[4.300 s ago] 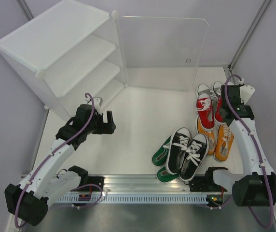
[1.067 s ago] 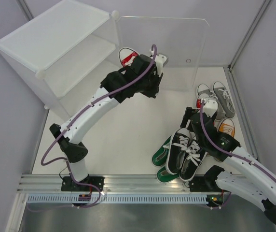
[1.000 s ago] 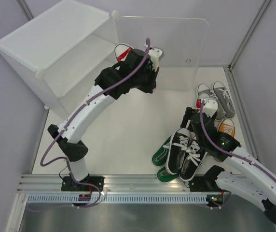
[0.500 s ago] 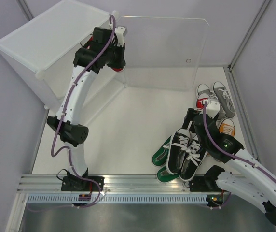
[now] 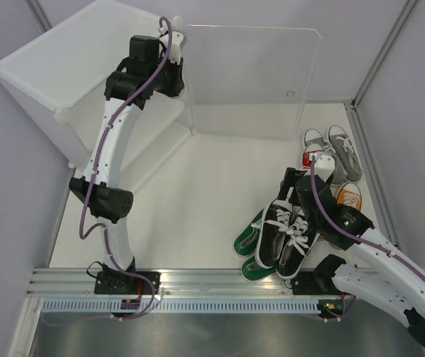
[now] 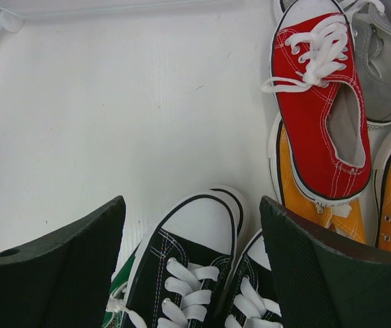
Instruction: Place and organize the shoes in the shoe cabinet
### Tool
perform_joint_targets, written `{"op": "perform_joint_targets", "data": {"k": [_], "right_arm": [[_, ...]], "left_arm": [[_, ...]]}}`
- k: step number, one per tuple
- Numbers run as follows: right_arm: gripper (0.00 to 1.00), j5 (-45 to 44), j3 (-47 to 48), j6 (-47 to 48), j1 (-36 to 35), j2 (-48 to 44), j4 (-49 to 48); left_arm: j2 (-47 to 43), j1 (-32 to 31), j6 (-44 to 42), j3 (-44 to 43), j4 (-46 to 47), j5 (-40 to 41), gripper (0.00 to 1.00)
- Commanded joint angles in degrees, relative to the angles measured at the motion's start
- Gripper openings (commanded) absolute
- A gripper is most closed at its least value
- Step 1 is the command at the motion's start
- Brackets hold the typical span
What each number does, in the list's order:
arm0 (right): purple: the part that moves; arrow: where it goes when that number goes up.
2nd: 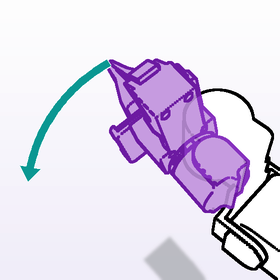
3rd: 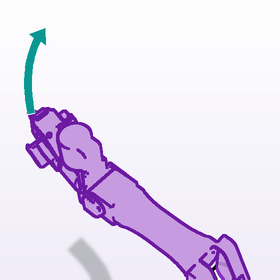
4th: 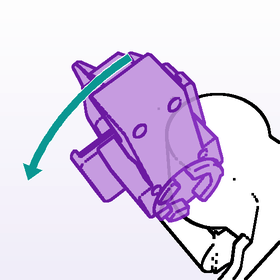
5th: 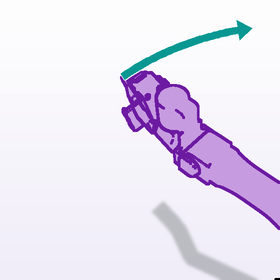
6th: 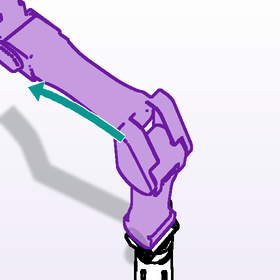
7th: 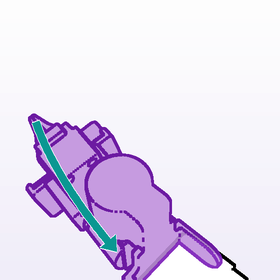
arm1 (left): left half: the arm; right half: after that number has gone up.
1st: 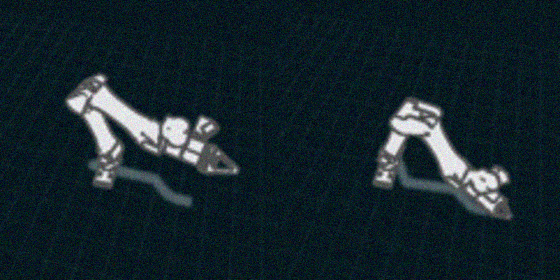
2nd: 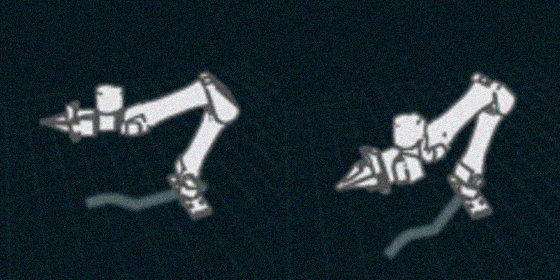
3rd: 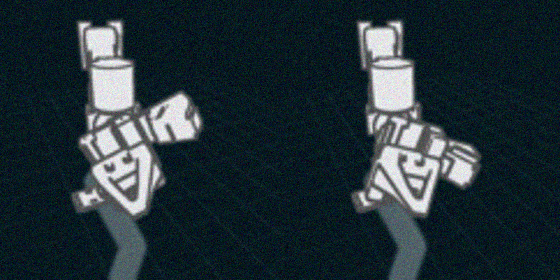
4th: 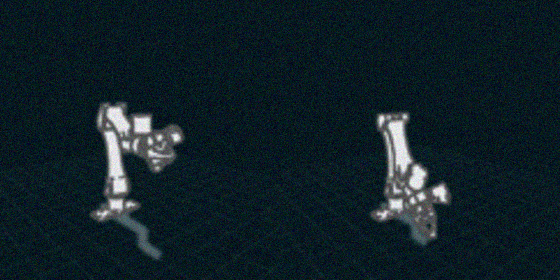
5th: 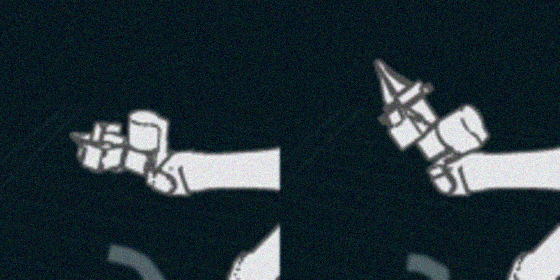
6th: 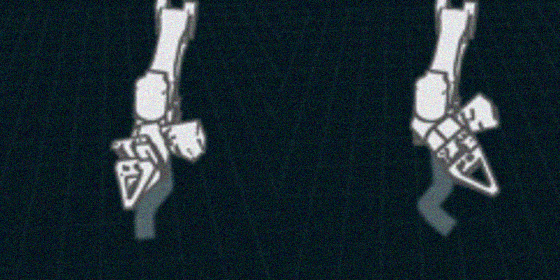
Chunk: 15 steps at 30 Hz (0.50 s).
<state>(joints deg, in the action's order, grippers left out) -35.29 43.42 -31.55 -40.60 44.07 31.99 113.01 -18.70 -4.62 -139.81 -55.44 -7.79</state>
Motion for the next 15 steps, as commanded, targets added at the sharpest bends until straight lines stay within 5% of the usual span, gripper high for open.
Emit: {"op": "perform_joint_targets", "data": {"k": [1, 11, 15], "right_arm": [[0.83, 1.0, -0.4, -0.4, 0.1, 0.3, 0.6], [0.83, 3.2, -0.8, 0.1, 0.1, 0.5, -0.1], [0.83, 5.4, -0.3, 2.0, 0.1, 0.1, -1.5]], "left_arm": [[-0.4, 0.5, -5.7, -2.5, 8.8, 1.2, 0.22], [-1.8, 0.8, -4.2, -2.1, 11.1, 3.4, 0.52], [-4.6, 0.7, -0.7, -0.3, 12.5, 3.6, 0.73]]}}
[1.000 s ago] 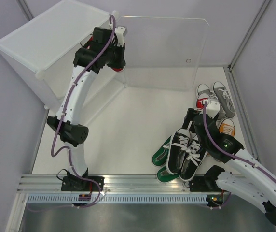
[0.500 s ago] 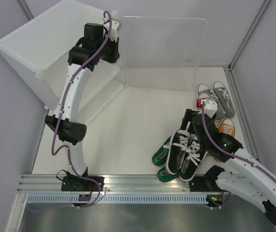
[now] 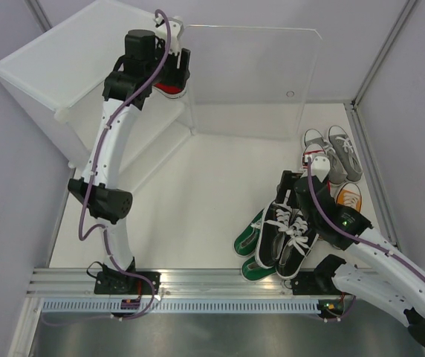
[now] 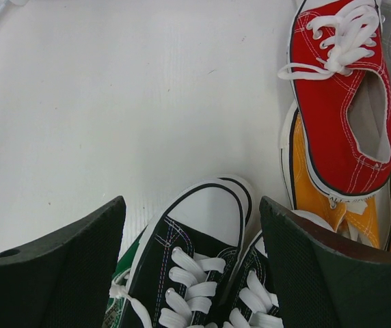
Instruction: Place and organize the shoes in the shoe cabinet
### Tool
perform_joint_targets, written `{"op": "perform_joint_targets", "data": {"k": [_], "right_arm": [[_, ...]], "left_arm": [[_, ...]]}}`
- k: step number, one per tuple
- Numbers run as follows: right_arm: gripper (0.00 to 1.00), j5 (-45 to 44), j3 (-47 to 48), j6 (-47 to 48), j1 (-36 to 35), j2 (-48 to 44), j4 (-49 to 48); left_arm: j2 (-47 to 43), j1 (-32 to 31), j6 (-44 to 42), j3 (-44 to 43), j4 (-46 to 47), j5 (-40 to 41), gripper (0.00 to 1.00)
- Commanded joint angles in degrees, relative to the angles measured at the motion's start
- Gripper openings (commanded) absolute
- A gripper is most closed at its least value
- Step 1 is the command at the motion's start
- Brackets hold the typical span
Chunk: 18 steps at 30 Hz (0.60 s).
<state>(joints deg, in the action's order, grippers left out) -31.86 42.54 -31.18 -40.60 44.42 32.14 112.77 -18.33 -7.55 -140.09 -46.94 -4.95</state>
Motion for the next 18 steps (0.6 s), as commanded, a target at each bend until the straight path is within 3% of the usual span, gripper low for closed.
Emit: {"op": "perform_joint_targets", "data": {"k": [1, 8, 13, 18], "right_arm": [[0.83, 3.1, 0.7, 2.9, 0.1, -0.3, -2.1], [0.82, 8.2, 2.5, 7.3, 0.1, -0.4, -4.6], [0.82, 10.1, 2.5, 8.3, 0.1, 0.4, -6.2], [0.82, 10.8, 1.6, 8.2, 0.1, 0.5, -7.8]], "left_arm": [[-5.0, 0.3, 3.0, 1.5, 4.5, 1.0, 0.76], [-11.3, -0.7, 10.2, 7.1, 5.9, 4.0, 0.99], [-16.6, -3.2, 14.9, 10.5, 6.0, 8.1, 1.00], [-21.1, -9.3, 24.3, 19.3, 6.2, 20.8, 1.00]]}}
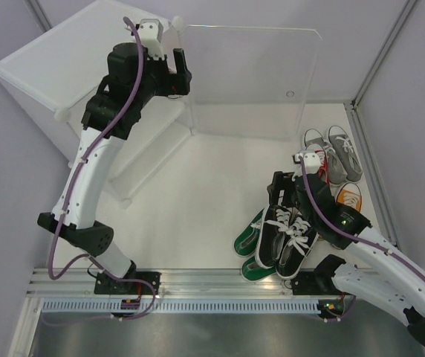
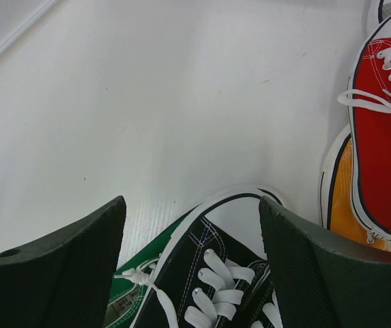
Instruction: Place and organize the shoes in the shoe cabinet
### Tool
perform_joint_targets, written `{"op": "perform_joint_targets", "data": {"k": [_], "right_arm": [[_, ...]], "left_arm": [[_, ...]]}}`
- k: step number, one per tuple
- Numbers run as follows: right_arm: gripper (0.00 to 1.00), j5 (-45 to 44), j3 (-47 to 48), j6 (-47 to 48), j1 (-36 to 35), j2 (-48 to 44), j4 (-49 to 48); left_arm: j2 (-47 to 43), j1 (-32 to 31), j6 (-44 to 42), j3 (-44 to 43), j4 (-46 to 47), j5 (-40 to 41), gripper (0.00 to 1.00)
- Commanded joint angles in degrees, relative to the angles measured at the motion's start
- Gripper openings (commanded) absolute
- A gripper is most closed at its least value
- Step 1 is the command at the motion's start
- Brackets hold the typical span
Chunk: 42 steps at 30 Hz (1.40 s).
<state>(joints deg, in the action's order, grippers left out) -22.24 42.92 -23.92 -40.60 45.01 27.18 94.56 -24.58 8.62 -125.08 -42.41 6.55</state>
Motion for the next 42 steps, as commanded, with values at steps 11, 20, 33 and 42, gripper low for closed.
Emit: {"op": "perform_joint_targets", "data": {"k": [11, 20, 33, 42], "right_arm": [[0.84, 6.8, -0.5, 1.9, 0.1, -2.3, -5.5], [0.86, 12.0, -2.7, 1.8, 0.1, -3.4, -8.1], [0.86, 12.8, -4.0, 2.5, 0.0, -3.6, -9.3], [0.86, 12.7, -3.8, 2.9, 0.2, -3.2, -9.6]], "left_arm": [[2.0, -12.4, 18.4, 7.9, 2.7, 40.9, 1.00], [12.2, -12.3, 19.2, 0.3, 2.7, 52.5, 1.00], [17.8, -8.3, 19.6, -3.1, 2.7, 49.8, 0.92], [20.1, -7.4, 18.7, -5.2, 2.9, 47.1, 0.85]]}}
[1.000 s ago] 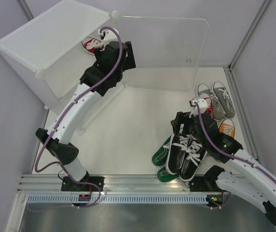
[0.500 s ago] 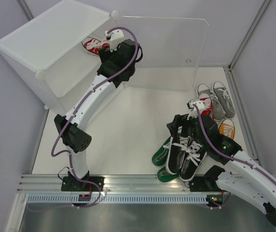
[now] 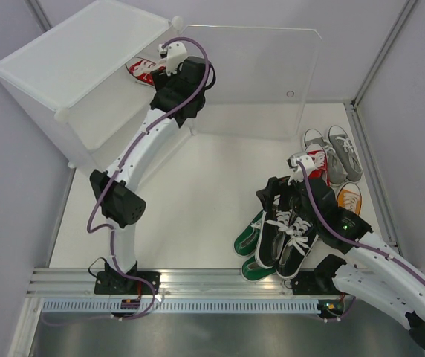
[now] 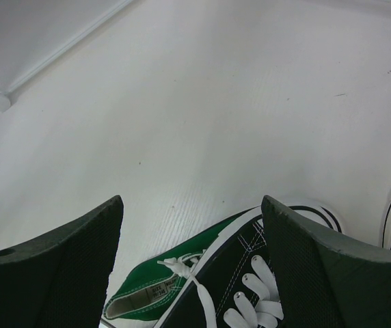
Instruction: Place and organize the shoes in the shoe cabinet
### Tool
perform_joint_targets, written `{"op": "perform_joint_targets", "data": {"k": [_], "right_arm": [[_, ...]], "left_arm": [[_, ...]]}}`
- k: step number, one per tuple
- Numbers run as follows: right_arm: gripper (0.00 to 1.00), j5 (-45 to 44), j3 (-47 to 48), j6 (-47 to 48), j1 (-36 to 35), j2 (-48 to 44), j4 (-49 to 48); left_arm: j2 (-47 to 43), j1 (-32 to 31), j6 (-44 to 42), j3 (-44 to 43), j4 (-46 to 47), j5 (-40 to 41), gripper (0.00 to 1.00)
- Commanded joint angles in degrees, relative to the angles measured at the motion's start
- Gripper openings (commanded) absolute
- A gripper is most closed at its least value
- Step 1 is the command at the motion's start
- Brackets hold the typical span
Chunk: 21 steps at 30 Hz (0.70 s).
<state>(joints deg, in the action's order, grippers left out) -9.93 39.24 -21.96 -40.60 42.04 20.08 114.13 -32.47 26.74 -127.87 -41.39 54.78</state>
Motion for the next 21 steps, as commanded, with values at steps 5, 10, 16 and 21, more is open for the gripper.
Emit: {"op": "perform_joint_targets", "data": {"k": [5, 10, 16, 21], "right_arm": [[0.85, -0.5, -0.3, 0.9, 0.1, -0.4, -2.1], [0.85, -1.1, -0.4, 0.9, 0.1, -0.7, -2.0], [0.85, -1.2, -0.4, 0.9, 0.1, -0.6, -2.0], [0.85, -1.6, -0.8, 0.9, 0.1, -0.1, -2.4]], "left_arm": [[1.1, 1.4, 0.6, -2.5, 1.8, -2.3, 0.83], [1.1, 1.8, -1.2, -3.9, 3.0, -3.0, 0.58], [1.0, 3.2, -5.5, -4.9, 7.3, -3.9, 0.35], [1.2, 4.3, -12.4, -3.7, 15.3, -4.7, 0.33]]}}
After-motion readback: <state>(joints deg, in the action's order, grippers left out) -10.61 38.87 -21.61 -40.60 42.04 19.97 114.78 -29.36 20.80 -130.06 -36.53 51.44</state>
